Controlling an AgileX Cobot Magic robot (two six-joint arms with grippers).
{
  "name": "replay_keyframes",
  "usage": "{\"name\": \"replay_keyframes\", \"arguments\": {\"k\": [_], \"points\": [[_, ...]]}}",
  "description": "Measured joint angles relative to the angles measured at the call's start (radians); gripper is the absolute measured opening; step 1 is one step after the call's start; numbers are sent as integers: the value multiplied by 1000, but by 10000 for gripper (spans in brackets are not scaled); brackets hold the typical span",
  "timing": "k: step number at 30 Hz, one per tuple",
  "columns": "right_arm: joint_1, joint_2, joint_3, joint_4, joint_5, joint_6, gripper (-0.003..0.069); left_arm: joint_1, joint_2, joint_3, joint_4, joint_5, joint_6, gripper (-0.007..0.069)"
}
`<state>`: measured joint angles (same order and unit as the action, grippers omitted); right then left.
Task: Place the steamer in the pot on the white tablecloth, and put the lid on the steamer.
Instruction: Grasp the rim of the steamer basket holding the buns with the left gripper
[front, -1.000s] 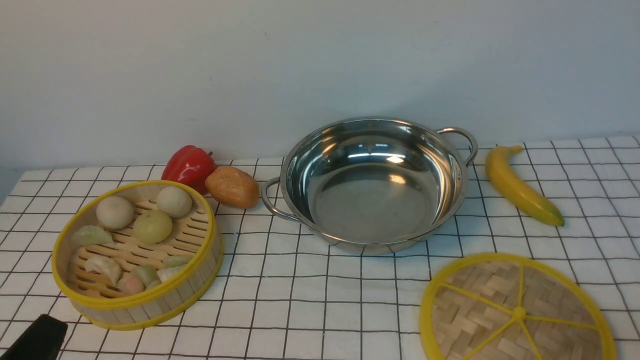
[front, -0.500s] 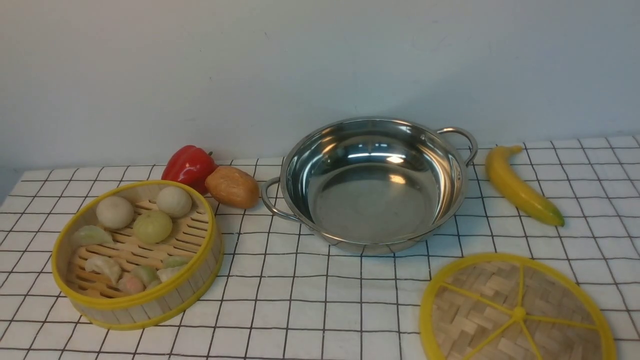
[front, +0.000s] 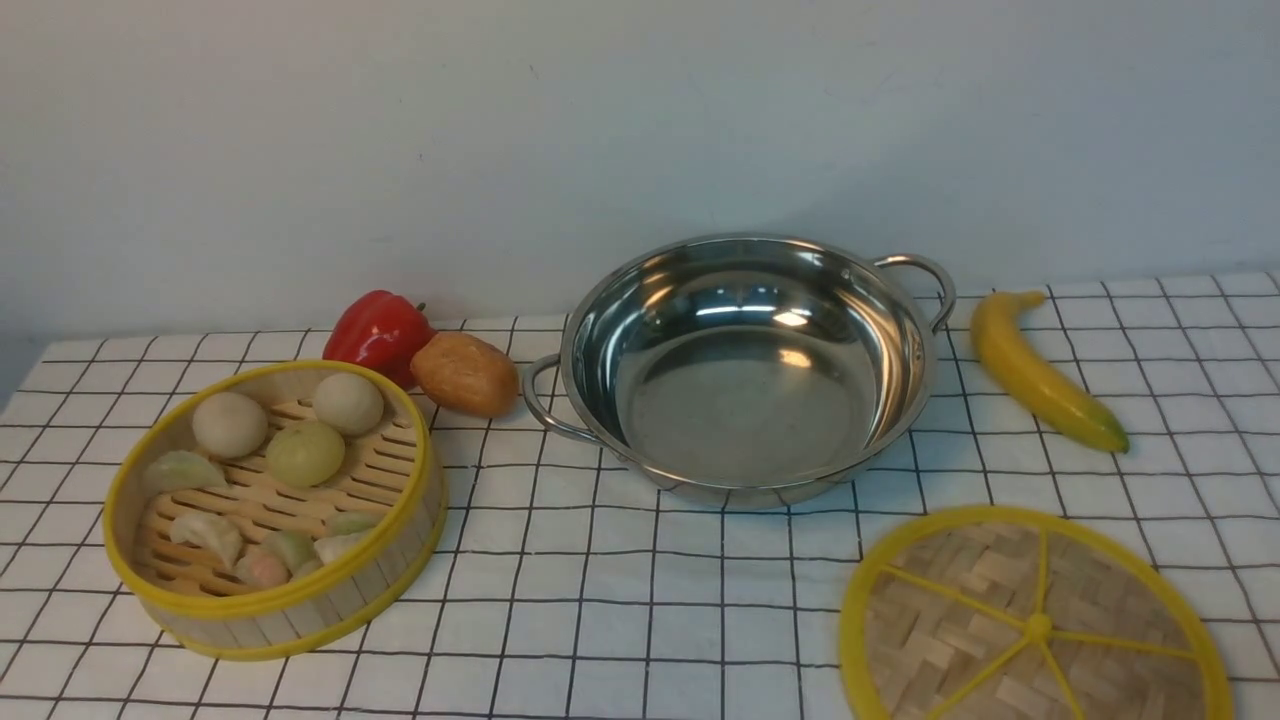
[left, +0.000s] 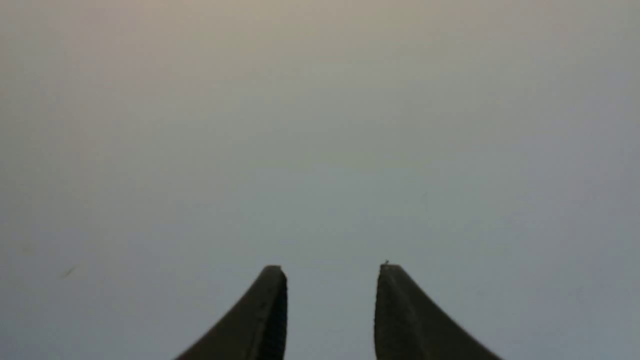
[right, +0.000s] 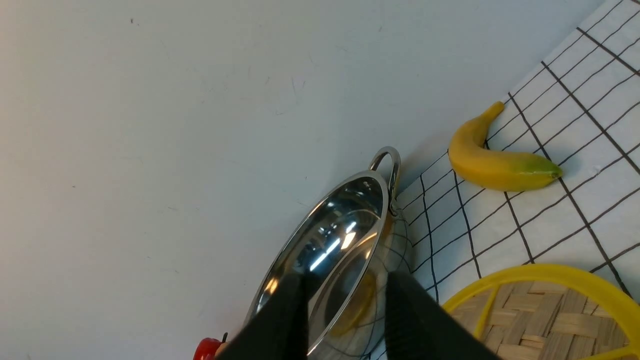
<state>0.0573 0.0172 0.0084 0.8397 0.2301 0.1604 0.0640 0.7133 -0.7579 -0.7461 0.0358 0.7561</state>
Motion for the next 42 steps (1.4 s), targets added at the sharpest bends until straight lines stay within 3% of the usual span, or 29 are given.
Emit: {"name": "replay_keyframes", "arguments": {"k": [4,8,10,14,26,33,42], "points": [[0,0,0,0,0,0,240,234,175,-89,-28,201,17,243],[0,0,0,0,0,0,240,448,317,-157,-31,463,-82,243],[0,0,0,0,0,-8,240,524,392,-185,-29,581,-133,243],[0,0,0,0,0,-26,240,587,524,-226,4,677,-170,243],[0,0,0,-1,43,-32,240,452,887,-384,278,700,-232,243],[0,0,0,-4,91,-33,240,382,1035,-475,459,723,-356,243],[0,0,0,-4,92,-34,240,317,1122,-480,523,751,-384,243]]}}
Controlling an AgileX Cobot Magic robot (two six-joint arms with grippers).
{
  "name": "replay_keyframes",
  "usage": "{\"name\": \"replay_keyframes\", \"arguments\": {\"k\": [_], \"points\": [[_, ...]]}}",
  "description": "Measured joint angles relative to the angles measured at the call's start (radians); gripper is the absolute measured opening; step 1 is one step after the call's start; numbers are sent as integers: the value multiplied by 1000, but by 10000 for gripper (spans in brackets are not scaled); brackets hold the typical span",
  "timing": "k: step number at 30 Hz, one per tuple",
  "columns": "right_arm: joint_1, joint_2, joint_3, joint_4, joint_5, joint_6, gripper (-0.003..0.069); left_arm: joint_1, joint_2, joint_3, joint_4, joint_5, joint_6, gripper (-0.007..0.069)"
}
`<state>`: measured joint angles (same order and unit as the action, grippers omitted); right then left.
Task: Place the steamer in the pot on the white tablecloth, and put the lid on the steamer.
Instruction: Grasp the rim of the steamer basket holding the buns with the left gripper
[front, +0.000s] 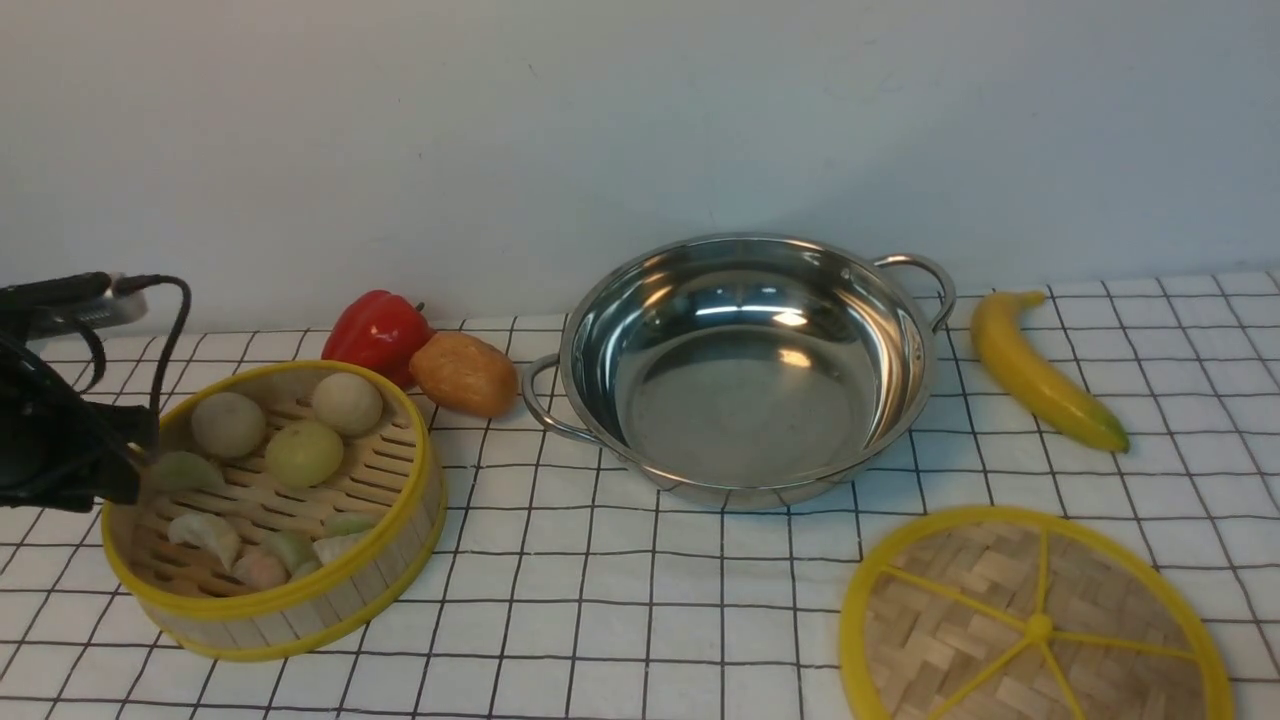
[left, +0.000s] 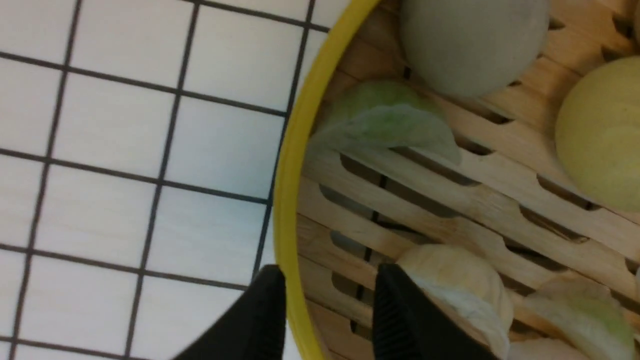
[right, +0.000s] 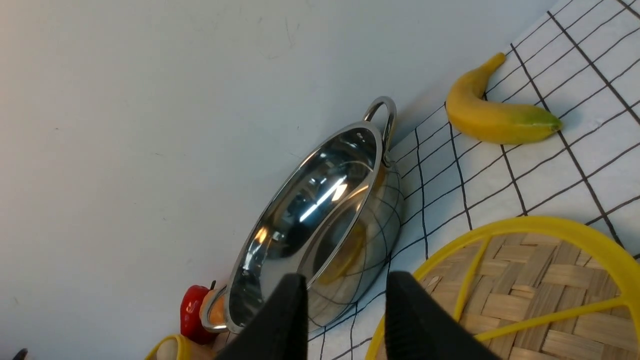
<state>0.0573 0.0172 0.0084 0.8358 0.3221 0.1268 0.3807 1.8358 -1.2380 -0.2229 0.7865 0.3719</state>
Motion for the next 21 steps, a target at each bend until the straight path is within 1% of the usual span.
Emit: {"name": "replay_keyframes", "arguments": {"k": [7,12,19,21], "points": [[0,0,0,0,1,0,240,-14,18,-2,114,2,-93,243],[0,0,0,0,1,0,240,-14,23,-2,126,-5,-111,243],[0,0,0,0,1,0,240,-14,104,-2,122,-7,-118,243],[0,0,0,0,1,0,240,-15,119,-2,118,-9,-131,226]]}}
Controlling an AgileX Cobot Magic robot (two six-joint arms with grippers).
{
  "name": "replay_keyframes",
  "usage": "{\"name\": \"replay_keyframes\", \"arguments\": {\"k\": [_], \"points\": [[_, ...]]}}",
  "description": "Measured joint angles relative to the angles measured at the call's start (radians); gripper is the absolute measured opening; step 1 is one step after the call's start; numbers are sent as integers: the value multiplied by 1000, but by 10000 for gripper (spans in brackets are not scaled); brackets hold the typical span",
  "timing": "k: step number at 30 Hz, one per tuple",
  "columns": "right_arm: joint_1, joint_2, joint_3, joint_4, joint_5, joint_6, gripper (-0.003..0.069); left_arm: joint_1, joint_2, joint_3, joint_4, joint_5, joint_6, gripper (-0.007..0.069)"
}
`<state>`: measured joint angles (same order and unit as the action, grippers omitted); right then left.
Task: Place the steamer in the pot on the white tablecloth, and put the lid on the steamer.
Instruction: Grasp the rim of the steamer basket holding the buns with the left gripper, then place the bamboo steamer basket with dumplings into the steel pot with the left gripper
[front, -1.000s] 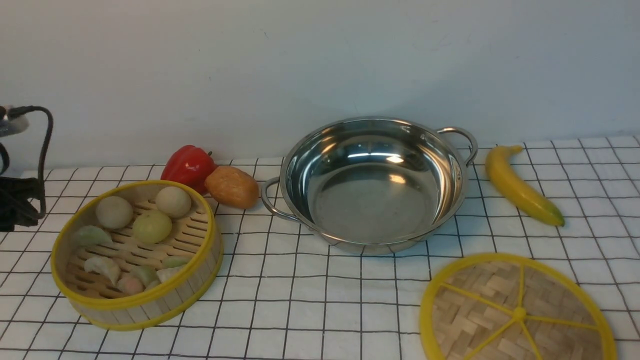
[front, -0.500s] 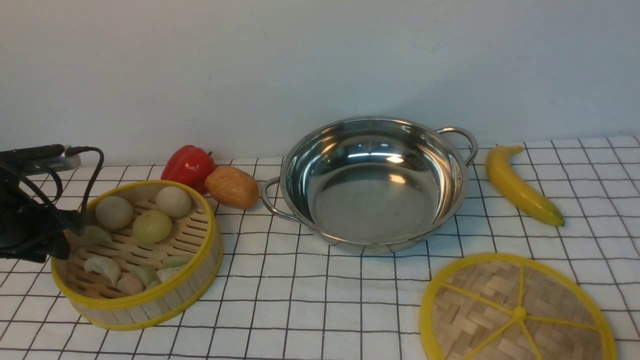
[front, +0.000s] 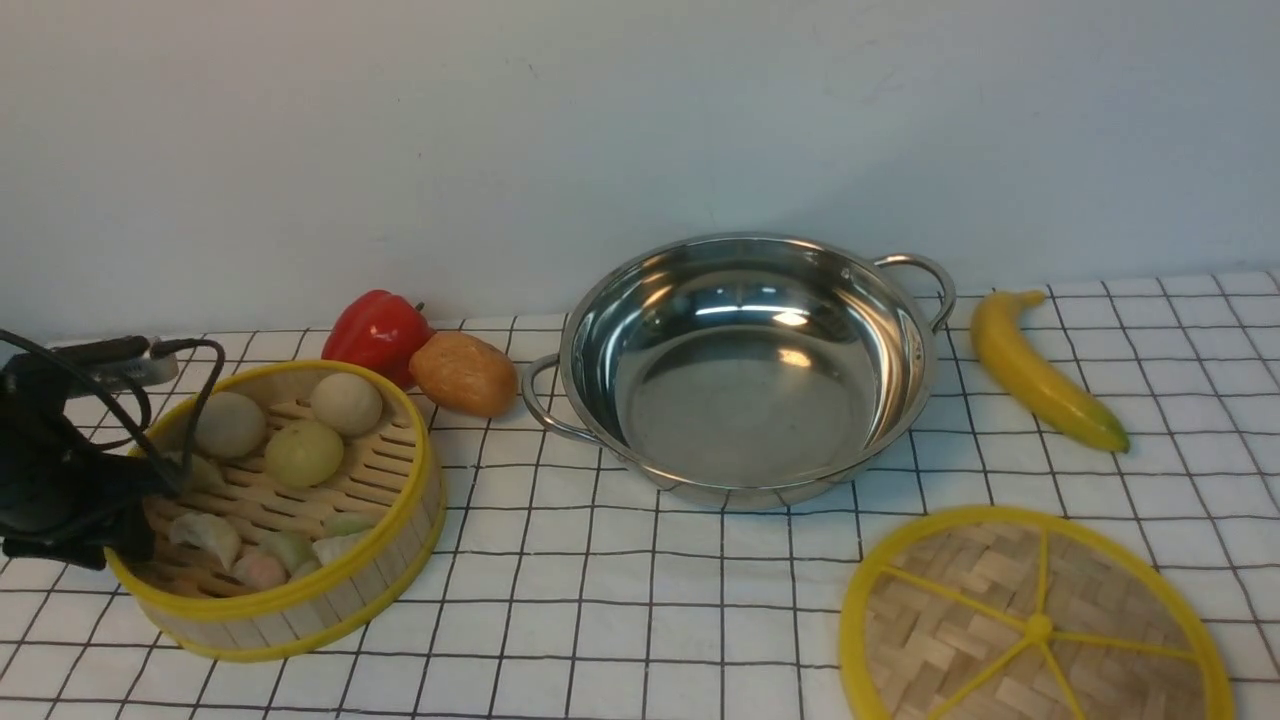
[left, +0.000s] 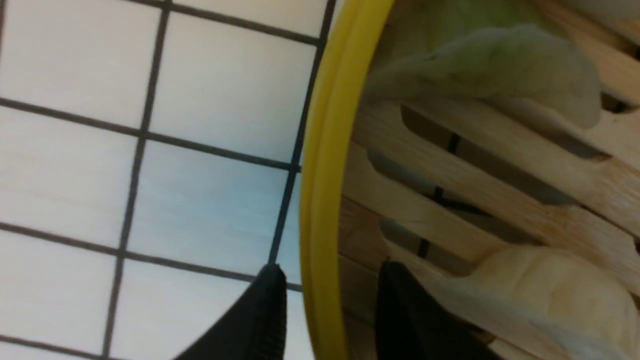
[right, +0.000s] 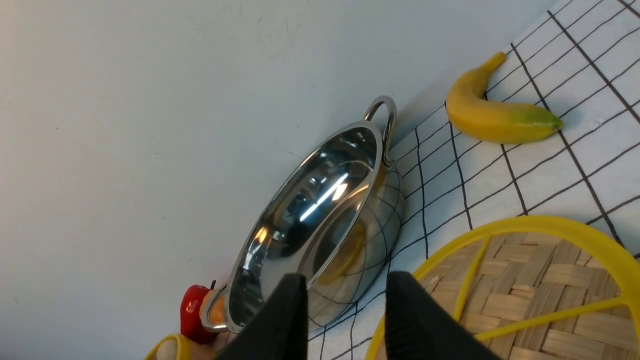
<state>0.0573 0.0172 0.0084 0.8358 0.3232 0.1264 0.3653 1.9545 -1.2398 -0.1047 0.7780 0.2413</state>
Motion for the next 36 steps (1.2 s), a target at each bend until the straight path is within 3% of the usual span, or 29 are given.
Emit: {"name": "replay_keyframes", "arguments": {"k": [4,7,12,18,27,33,36], "points": [[0,0,0,0,0,0,240,-2,1,0,-7,-3,-28,157],[0,0,0,0,0,0,240,-2,1,0,18,-15,-46,29],[0,0,0,0,0,0,242,-2,-1,-19,79,46,-48,29],[0,0,0,1,26,0,242,-2,-42,-162,174,225,-56,29],[0,0,0,3,59,0,242,-25,-76,-452,105,424,-30,29],[0,0,0,3,65,0,242,-199,-61,-587,89,434,-21,29],[0,0,0,3,68,0,242,-335,0,-691,75,450,-38,29]]}}
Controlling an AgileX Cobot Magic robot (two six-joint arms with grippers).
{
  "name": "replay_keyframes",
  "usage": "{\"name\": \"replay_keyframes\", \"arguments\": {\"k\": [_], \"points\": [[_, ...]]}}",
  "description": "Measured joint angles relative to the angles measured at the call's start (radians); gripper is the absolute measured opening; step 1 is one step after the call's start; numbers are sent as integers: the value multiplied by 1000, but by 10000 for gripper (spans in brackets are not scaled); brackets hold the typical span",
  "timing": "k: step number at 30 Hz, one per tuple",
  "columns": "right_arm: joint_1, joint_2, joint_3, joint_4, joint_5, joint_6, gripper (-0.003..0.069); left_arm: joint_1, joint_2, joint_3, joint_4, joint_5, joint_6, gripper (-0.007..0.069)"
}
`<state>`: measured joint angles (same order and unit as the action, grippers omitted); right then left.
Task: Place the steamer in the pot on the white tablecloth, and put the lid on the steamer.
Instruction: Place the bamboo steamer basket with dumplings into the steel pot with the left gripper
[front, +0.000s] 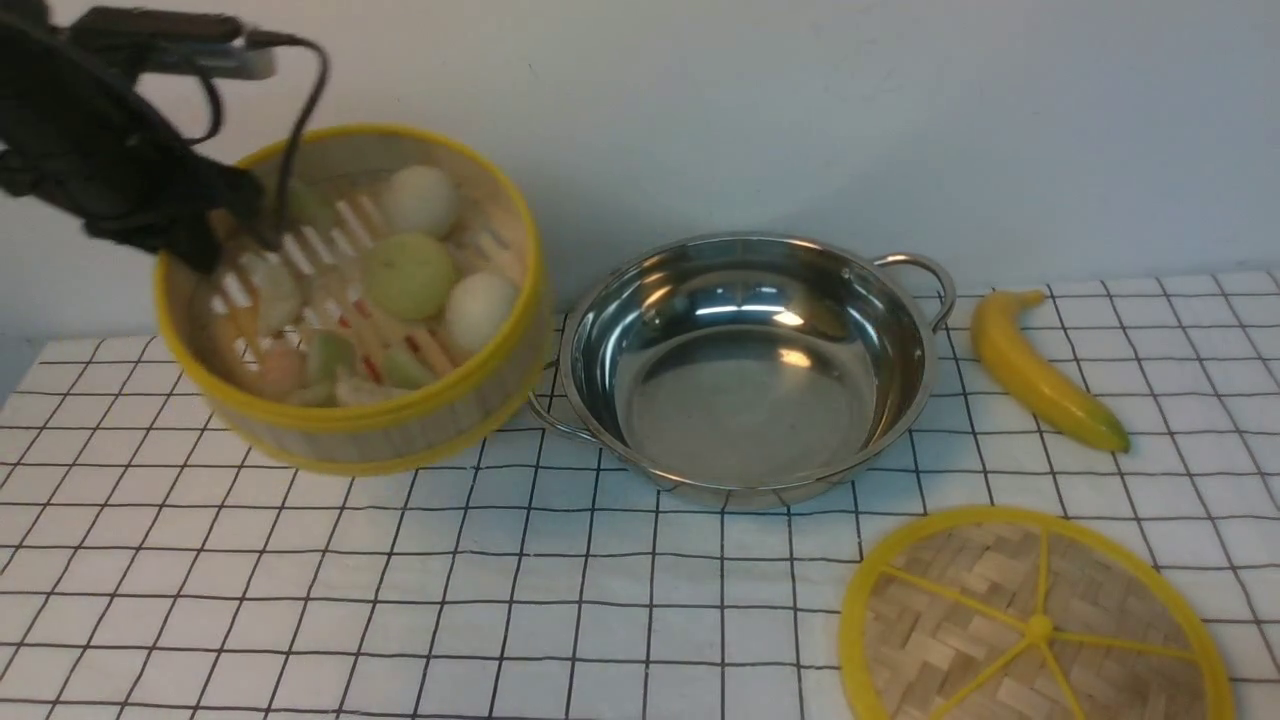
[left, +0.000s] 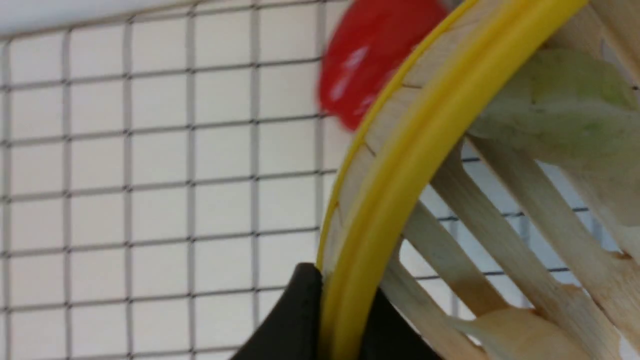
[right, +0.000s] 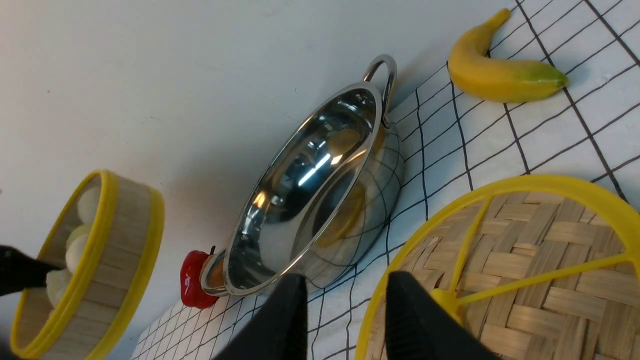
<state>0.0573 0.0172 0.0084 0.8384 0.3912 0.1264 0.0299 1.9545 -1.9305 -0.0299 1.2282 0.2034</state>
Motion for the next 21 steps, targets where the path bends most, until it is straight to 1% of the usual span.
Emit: {"name": "replay_keyframes", "arguments": {"k": [1,5,7,9,14,21], "points": [[0,0,0,0,2,0,242,-47,34,-45,-2,2,-10,29],[0,0,0,-1,11,0,242,-180,162,-208,-5,4,-52,29],[0,0,0,-1,19,0,242,-241,239,-328,-7,4,-71,29],[0,0,0,-1,27,0,242,-280,288,-399,-11,4,-97,29],[0,0,0,-3,35,0,242,-334,374,-485,-16,5,-123,29],[0,0,0,-3,44,0,242,-343,442,-494,-5,6,-141,29]]}}
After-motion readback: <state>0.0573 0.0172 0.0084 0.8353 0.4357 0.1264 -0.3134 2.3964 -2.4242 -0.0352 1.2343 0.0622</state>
